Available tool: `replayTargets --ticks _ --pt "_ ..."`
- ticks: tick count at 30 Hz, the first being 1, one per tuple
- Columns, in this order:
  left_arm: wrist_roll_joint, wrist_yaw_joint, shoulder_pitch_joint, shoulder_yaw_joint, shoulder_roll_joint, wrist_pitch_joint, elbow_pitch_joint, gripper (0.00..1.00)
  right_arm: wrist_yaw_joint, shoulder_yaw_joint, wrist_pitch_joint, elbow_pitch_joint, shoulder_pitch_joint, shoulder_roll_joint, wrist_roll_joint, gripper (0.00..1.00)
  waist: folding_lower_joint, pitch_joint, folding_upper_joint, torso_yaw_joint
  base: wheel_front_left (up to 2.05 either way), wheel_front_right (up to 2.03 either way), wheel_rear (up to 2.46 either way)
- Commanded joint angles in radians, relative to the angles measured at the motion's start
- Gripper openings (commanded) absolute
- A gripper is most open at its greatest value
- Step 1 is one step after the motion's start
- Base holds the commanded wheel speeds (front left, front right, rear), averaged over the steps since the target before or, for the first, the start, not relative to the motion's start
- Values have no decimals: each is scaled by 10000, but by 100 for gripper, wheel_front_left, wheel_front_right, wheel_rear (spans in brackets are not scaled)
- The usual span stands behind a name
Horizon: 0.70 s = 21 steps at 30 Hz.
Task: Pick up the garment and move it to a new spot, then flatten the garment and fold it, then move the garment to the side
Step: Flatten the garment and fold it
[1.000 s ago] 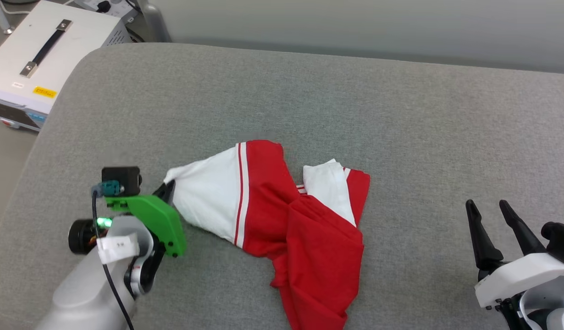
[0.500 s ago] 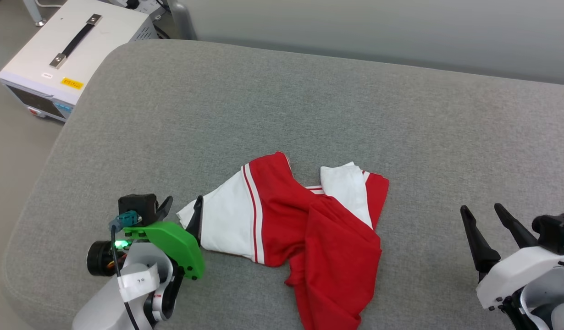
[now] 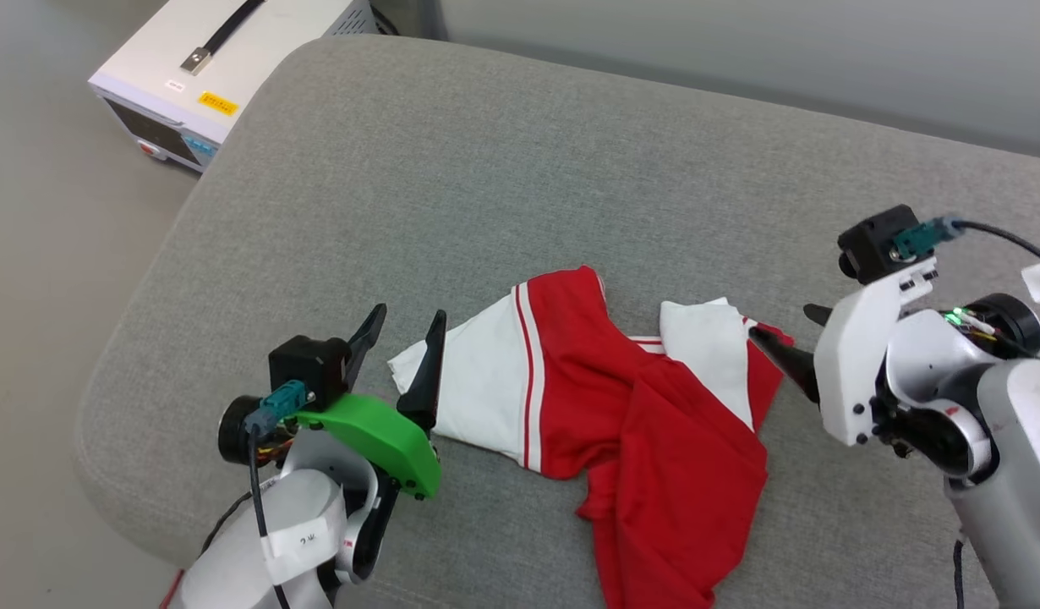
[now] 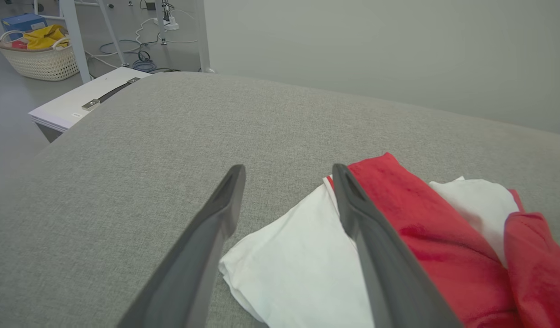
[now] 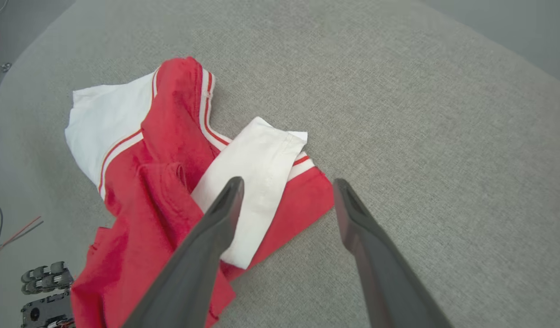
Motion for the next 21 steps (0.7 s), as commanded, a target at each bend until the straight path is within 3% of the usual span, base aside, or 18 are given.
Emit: replayTargets --ticks 1,8,21 --pt "182 13 91 -33 -91 -75 -59 100 -6 63 386 326 -394 -22 79 100 0 347 0 410 0 0 0" --pt "325 -77 -34 -157 -465 -92 28 100 -6 -27 2173 2462 -2120 424 -297 100 0 857 0 1097 0 0 0" --pt "549 -345 -202 69 -1029 -111 400 100 -6 730 2971 4434 -2782 493 -1089 100 0 1310 0 1791 0 0 0"
